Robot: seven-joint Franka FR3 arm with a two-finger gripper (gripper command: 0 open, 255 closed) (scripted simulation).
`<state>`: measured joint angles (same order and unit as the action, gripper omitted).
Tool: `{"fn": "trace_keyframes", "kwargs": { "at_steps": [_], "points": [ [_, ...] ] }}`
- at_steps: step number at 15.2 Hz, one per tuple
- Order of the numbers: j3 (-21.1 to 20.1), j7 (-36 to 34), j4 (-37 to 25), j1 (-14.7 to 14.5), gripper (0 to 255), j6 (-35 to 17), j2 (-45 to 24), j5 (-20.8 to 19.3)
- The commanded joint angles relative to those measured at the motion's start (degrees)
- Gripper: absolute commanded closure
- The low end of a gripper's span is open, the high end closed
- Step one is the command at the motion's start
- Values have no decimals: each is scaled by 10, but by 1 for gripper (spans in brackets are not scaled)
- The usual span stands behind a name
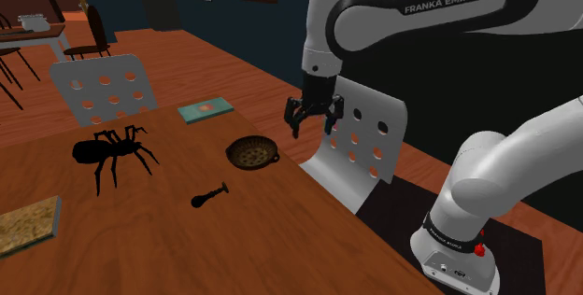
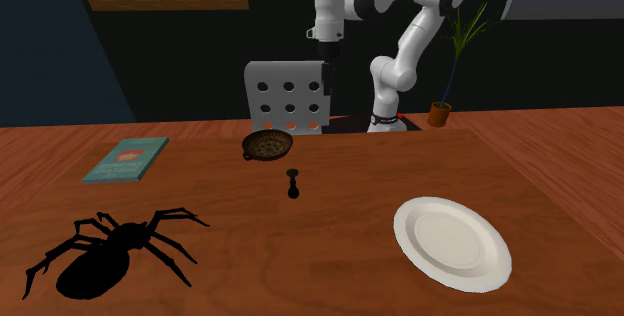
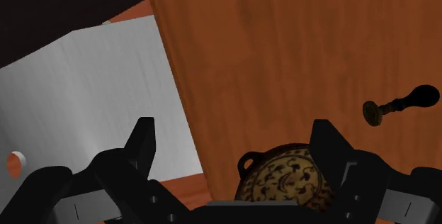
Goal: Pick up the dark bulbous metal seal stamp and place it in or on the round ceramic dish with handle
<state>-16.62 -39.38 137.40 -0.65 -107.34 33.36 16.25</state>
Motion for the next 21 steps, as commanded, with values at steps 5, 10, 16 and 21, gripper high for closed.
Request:
{"fn": "trace_keyframes", "kwargs": {
  "at_steps": [5, 10, 16, 21],
  "points": [
    [-81, -132, -52, 9, 0, -71, -112, 9],
    [-139, -250, -115, 21, 0, -124, -223, -22],
    [-179, -408, -217, 14, 0, -165, -377, -112],
    [-167, -528, -329, -30, 0, -170, -509, -194]
  ]
}}
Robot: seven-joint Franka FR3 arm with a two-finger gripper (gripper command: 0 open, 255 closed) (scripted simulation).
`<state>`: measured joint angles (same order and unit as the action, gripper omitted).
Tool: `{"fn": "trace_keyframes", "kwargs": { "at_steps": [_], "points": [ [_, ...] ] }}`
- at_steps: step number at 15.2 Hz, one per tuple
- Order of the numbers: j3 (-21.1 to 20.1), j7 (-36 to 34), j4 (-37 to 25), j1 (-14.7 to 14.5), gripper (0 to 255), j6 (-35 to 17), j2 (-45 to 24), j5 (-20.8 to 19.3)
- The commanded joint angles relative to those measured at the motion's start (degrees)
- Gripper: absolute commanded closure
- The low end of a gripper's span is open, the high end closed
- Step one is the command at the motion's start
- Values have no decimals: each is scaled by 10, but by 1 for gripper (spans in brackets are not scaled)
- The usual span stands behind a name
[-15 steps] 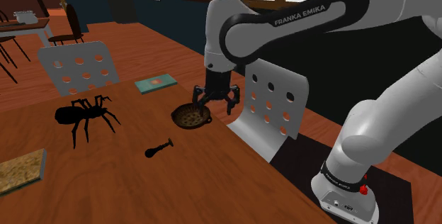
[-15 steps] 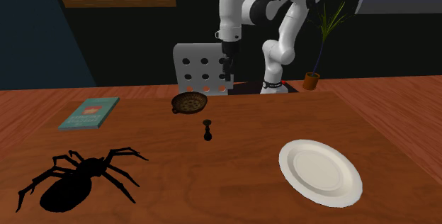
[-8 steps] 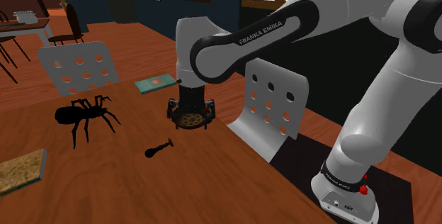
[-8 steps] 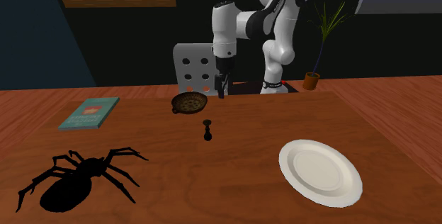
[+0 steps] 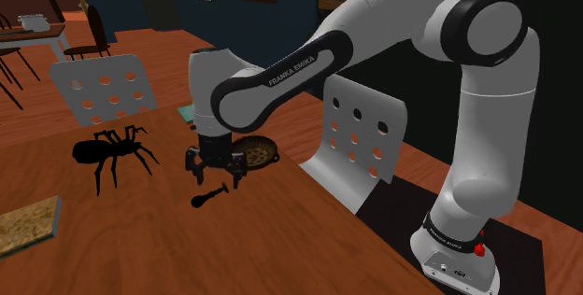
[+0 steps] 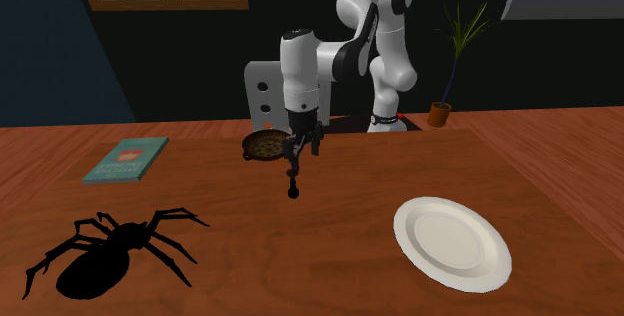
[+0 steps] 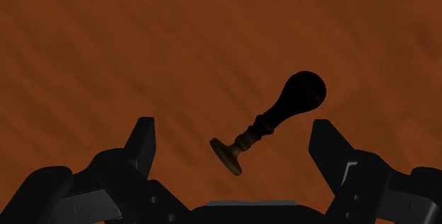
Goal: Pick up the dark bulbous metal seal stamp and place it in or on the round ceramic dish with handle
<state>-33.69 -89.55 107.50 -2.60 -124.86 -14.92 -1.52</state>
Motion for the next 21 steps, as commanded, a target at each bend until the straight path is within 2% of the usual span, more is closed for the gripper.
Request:
{"fn": "trace_keyframes", "kwargs": {
  "at_steps": [1, 4, 5, 12, 20, 21],
  "points": [
    [10, -46, -55, -23, 0, 8, -52, -30],
    [30, -99, -138, -60, 0, 20, -128, -62],
    [33, -101, -144, -63, 0, 21, -133, -63],
    [42, -111, -131, -75, 0, -22, -164, -79],
    [42, -111, -131, -75, 0, -22, -163, -79],
    [42, -111, -131, -75, 255, -22, -163, -79]
  ]
}}
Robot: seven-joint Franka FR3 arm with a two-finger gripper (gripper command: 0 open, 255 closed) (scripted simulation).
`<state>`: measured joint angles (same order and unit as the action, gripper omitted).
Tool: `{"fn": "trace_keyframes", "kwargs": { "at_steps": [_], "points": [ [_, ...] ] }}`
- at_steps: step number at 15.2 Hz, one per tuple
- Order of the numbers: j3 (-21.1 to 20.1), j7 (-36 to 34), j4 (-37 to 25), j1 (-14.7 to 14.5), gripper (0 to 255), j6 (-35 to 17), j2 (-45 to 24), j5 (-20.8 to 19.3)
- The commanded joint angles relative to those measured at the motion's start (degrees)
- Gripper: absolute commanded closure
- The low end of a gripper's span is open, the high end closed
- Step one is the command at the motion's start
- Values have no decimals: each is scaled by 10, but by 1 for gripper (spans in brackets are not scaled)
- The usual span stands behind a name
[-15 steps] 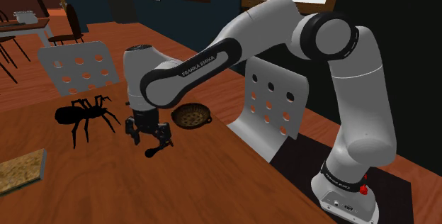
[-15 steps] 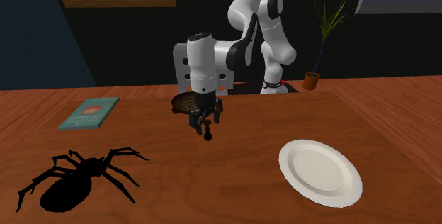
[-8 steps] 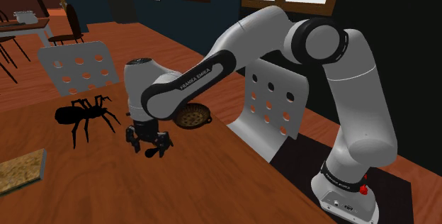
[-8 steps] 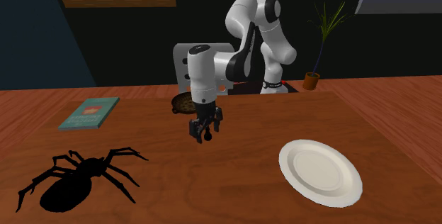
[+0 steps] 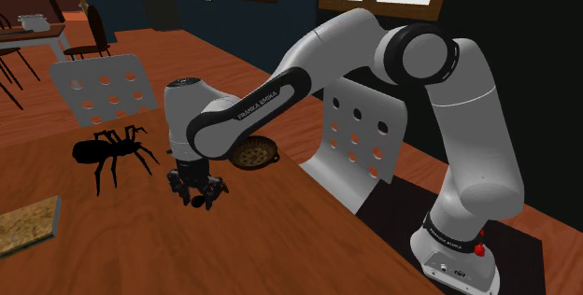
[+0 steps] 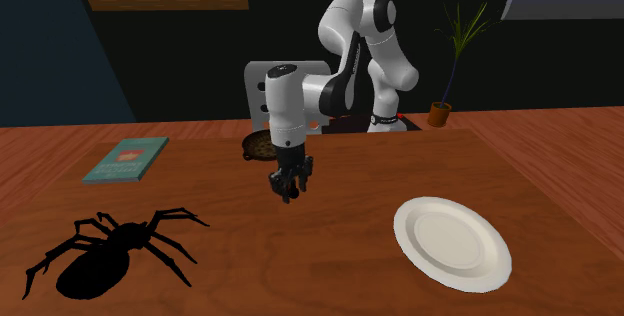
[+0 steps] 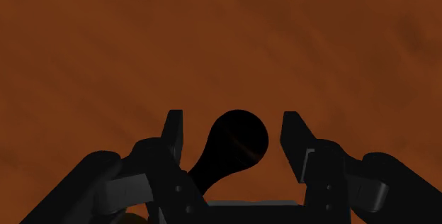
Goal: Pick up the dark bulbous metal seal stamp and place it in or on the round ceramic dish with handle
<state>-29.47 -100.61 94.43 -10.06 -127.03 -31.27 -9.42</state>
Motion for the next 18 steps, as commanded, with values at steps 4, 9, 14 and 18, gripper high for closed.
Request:
{"fn": "trace_keyframes", "kwargs": {
  "at_steps": [4, 9, 14, 18],
  "points": [
    [0, 0, 1, 0, 255, -1, 0, 0],
    [0, 0, 0, 0, 255, 0, 0, 0],
    [-6, 3, -15, 3, 255, 30, 17, 9],
    [-10, 4, -29, 5, 255, 55, 29, 15]
  ]
}}
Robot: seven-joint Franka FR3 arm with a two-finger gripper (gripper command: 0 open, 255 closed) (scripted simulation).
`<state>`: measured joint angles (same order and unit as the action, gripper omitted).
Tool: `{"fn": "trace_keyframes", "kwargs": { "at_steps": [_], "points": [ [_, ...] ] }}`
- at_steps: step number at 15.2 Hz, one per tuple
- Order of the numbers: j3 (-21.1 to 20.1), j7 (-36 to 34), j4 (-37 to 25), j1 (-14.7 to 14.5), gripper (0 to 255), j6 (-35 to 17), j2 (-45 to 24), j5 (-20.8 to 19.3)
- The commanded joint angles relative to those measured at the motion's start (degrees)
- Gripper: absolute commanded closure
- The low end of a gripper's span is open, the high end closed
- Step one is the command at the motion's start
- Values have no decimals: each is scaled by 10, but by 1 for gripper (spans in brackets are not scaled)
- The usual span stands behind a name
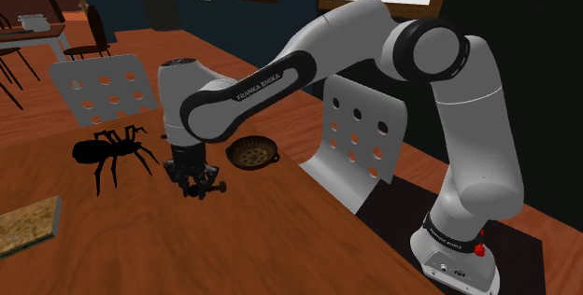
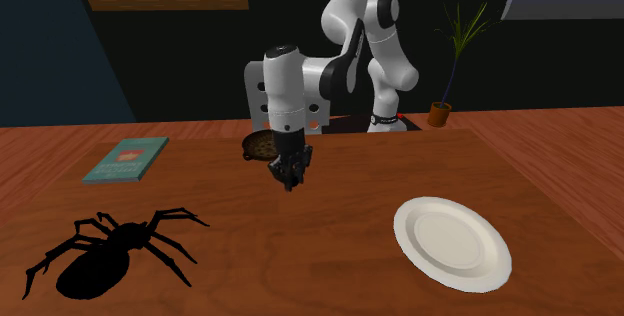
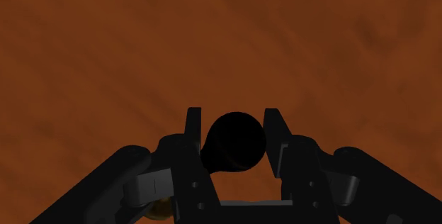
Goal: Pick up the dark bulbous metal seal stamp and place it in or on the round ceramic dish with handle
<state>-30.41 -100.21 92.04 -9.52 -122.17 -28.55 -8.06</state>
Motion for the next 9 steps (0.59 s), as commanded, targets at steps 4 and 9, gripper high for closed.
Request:
{"fn": "trace_keyframes", "kwargs": {
  "at_steps": [4, 9],
  "points": [
    [-4, 2, -22, 1, 255, 33, 12, 6],
    [-8, 2, -46, 1, 255, 66, 22, 12]
  ]
}}
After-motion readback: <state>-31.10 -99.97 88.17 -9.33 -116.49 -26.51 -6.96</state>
